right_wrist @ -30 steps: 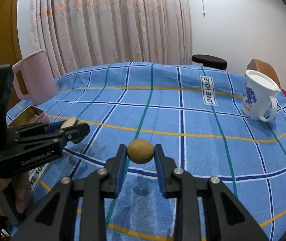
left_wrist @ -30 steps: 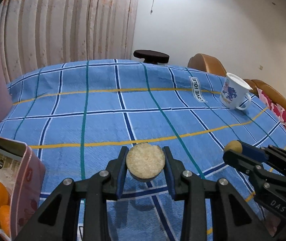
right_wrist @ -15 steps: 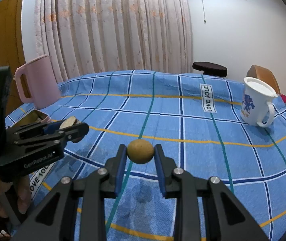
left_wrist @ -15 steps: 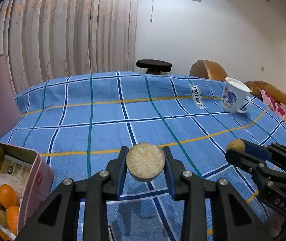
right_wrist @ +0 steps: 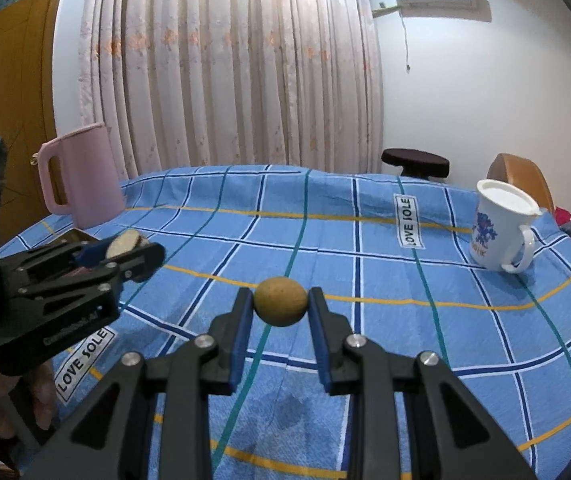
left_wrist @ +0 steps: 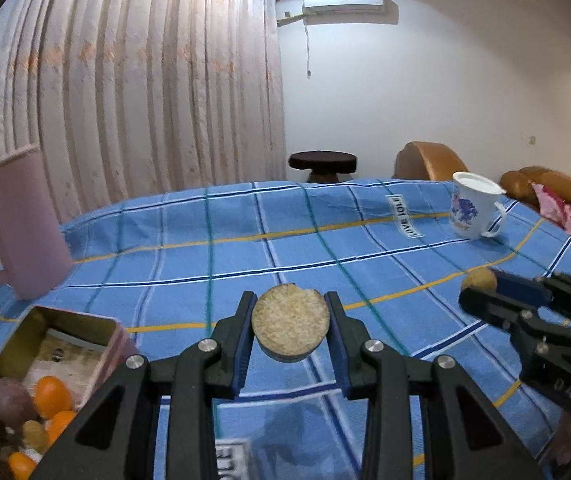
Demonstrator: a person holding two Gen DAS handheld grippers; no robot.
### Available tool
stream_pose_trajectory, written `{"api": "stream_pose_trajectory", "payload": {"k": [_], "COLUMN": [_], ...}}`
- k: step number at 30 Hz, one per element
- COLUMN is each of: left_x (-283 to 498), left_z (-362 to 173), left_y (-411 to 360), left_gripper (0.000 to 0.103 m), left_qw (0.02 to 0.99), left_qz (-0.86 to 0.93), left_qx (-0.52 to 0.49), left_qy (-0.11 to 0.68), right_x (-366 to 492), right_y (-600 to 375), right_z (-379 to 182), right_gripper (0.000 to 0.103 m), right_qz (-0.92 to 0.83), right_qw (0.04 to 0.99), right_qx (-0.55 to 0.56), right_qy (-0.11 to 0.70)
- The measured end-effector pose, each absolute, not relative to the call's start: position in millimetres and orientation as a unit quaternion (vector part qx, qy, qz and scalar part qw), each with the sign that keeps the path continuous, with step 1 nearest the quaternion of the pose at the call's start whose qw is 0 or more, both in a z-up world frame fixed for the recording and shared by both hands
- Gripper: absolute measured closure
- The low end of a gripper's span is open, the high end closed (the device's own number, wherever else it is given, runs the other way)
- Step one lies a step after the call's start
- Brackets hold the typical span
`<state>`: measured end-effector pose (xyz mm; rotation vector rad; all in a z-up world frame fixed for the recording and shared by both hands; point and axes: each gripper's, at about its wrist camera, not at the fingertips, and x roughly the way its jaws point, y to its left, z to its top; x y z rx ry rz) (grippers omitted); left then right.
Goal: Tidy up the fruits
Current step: 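Carry the cake and small fruit over the tin and open both tools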
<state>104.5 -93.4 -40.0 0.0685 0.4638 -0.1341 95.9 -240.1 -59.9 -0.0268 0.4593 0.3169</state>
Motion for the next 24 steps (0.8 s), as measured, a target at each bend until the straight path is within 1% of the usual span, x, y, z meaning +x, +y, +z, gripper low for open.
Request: {"api": "stream_pose_trajectory", "payload": {"k": [4, 13, 17, 24], "left_x": [85.6, 60.7, 50.9, 41.5], "left_z": [-35.7, -15.3, -18.4, -35.8], "left_y": [-75.5, 20.1, 60.0, 100.4], "left_gripper": [0.067, 0.067, 0.067, 0.067], "left_qw": [0.974, 0.971, 0.965, 0.956], "left_qz": [-0.045, 0.05, 0.088, 0.119], "left_qx": [0.043, 0.002, -0.012, -0.026], "left_qy": [0.22, 0.232, 0.246, 0.266], "right_x": [96.9, 94.4, 94.7, 95.0], "right_y": [-225.1, -129.0, -77.2, -11.8], "right_z": [-59.1, -21.4, -14.7, -23.6], "right_gripper": [0.072, 0.072, 0.072, 0.072], "right_qz": [0.179, 0.301, 0.348, 0.391], "right_qw": [0.954, 0.928, 0.912, 0.889], "right_qx": [-0.007, -0.022, -0.037, -0.054], "right_qy": [0.241, 0.219, 0.215, 0.23]}}
